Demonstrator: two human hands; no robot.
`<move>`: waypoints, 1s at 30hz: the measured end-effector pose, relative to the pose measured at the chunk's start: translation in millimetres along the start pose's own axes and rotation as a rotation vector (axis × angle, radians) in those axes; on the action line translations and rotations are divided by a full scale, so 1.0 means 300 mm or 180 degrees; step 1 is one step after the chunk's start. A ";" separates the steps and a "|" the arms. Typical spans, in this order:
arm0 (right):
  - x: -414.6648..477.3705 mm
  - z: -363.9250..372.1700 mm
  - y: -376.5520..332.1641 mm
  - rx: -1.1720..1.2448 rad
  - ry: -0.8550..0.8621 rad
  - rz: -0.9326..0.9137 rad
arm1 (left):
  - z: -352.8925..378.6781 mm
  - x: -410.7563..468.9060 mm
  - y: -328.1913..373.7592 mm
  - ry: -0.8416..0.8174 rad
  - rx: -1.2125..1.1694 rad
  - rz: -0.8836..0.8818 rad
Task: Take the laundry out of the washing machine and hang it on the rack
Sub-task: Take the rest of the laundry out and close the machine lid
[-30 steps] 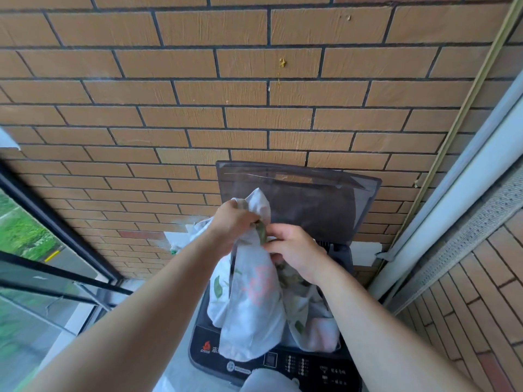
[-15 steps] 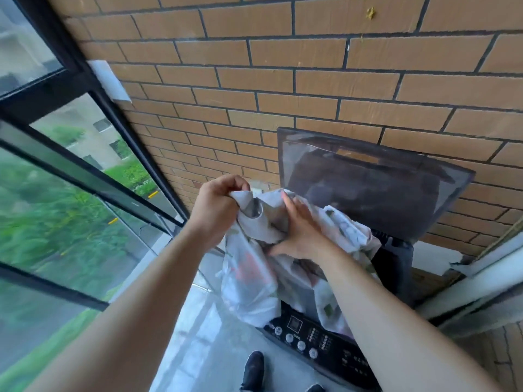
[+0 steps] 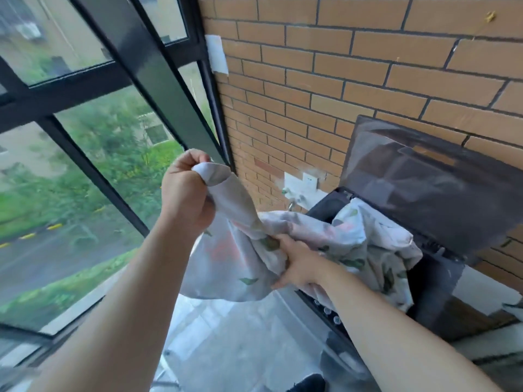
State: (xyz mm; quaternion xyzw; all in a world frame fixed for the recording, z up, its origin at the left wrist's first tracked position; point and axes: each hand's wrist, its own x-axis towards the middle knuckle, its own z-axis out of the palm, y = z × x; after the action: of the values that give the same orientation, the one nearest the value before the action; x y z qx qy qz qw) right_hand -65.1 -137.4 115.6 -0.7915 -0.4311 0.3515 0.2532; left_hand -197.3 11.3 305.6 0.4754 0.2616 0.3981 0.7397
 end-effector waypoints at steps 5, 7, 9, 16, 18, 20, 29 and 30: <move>-0.079 0.122 -0.047 -0.0083 0.0679 0.0362 | -0.276 -0.101 -0.019 0.0988 0.0124 -0.0062; -0.119 0.133 -0.096 -0.0171 0.0778 0.0505 | -0.395 -0.149 -0.060 0.1548 0.1635 -0.0148; -0.157 0.130 -0.167 -0.0201 0.0780 0.0425 | -0.494 -0.222 -0.117 0.1532 0.3329 -0.0444; -0.223 0.094 -0.568 0.0241 0.1059 -0.1050 | -0.359 -0.454 -0.274 -0.0859 0.3333 -0.0228; -0.242 0.065 -0.604 0.0394 0.0906 -0.1189 | -0.340 -0.441 -0.264 -0.0405 0.3113 0.0057; -0.247 0.014 -0.575 0.0509 0.0621 -0.1124 | -0.357 -0.419 -0.225 -0.0069 0.3784 0.0423; -0.212 -0.087 -0.301 -0.1333 -0.0622 -0.0849 | -0.305 -0.420 -0.089 0.0073 0.5037 0.1967; -0.201 -0.073 -0.303 -0.1425 -0.0648 -0.0910 | -0.293 -0.431 -0.076 0.0135 0.4899 0.2231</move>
State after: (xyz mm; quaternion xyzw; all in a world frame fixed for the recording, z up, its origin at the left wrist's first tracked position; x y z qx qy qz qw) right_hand -116.9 -145.9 213.7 -0.7195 -0.6285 0.2859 0.0746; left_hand -327.4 -58.8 249.7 0.8926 0.3110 0.3241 0.0383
